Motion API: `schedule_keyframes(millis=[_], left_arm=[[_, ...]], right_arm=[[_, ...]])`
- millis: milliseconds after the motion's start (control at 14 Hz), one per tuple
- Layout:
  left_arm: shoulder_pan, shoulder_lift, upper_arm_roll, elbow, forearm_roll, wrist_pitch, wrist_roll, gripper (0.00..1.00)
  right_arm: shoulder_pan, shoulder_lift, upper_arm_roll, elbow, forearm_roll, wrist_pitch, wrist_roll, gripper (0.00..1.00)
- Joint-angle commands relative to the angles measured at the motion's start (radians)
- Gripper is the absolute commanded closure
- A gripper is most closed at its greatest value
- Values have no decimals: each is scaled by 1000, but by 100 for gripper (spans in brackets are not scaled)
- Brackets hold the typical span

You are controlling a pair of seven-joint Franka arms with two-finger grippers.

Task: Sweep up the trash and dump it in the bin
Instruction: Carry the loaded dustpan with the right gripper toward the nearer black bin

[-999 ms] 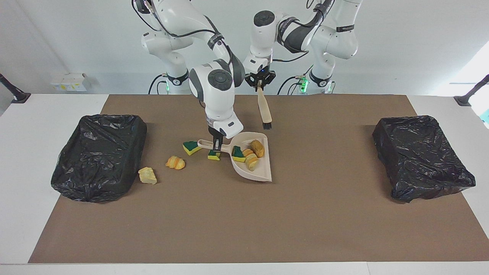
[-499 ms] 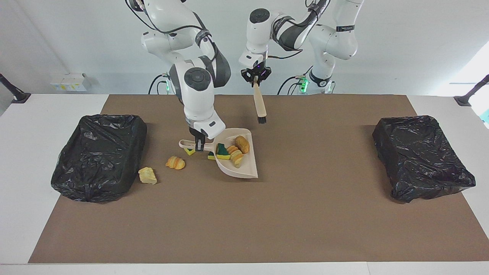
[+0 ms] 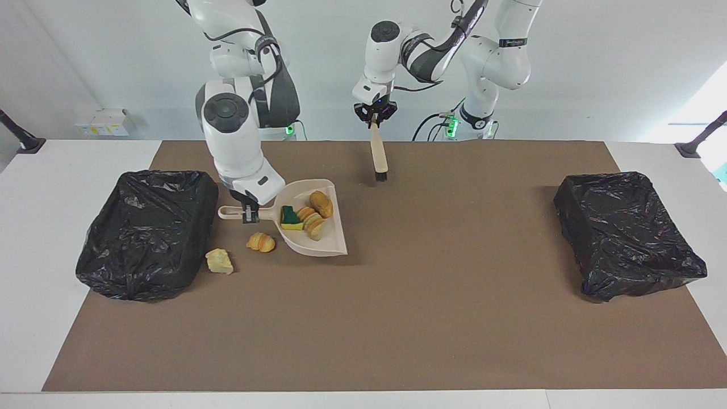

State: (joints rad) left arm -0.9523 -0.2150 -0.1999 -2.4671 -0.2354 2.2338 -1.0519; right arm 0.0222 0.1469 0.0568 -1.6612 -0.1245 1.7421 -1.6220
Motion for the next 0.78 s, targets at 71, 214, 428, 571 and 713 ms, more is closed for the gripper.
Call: schedule_keyframes(millis=[71,214,428,571,713], left_arm=[[-13,23,13,-21,-16,47,26,100],[-8,34,13,-23,-16,52,58,100],[-5,42,13,-32,-21,56,70,100],[-3,45,14,-33,-21,58,70,100],[1,46,16,-32,-48,56,69,58]], right_arm=[[-129,-38,8,-3,-1,-27,-110,100],[-188,-38,8,-3,-9,-24,-179,100],[-272,-40,8,-5,-50,-13,-202,100],[-318,-47,8,-12,-90,2,-202,100],[-359,-50,8,-15,-138,34,-202,100]])
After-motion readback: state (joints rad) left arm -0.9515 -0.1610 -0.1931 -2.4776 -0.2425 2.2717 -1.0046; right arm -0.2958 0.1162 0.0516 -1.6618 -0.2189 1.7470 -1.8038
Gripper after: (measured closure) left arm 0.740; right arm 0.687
